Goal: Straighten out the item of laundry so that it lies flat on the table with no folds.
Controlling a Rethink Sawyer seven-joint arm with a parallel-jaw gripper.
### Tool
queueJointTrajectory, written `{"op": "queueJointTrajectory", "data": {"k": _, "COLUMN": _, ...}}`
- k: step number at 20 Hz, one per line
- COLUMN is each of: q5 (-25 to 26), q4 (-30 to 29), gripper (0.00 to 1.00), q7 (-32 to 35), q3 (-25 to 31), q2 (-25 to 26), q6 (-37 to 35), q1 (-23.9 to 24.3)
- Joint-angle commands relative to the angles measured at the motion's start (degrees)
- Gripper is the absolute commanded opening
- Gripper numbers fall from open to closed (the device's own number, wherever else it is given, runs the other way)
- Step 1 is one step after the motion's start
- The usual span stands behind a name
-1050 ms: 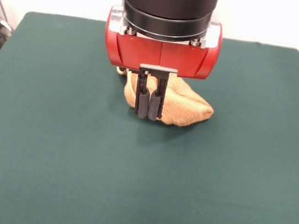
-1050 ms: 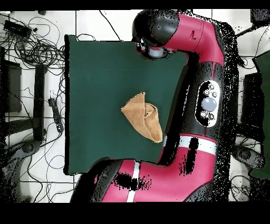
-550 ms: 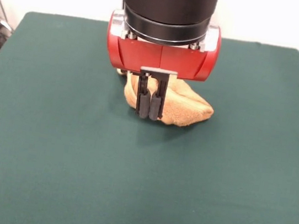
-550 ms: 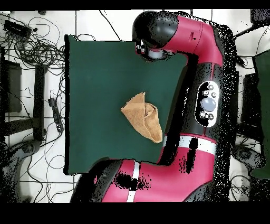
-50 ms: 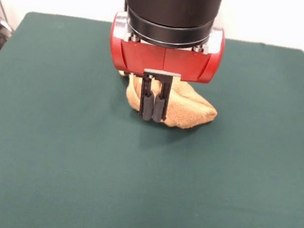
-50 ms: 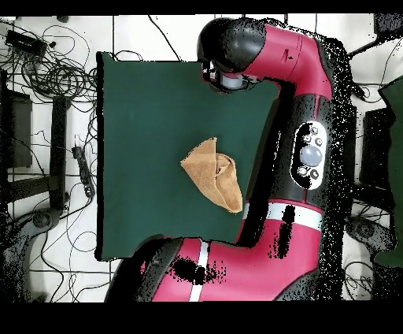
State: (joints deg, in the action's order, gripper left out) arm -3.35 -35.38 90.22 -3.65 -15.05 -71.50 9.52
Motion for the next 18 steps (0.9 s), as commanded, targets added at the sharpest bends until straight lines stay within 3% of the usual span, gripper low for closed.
{"op": "queueJointTrajectory", "data": {"k": 1, "q5": -1.31, "q4": -11.06, "gripper": 0.0, "q7": 10.78, "q3": 3.03, "q2": 0.01, "q6": 2.32, "q1": -0.89}}
{"op": "queueJointTrajectory", "data": {"k": 18, "q5": -0.82, "q4": -12.68, "gripper": 0.0, "q7": 9.87, "q3": 2.95, "q2": -0.97, "q6": 2.9, "q1": -0.89}}
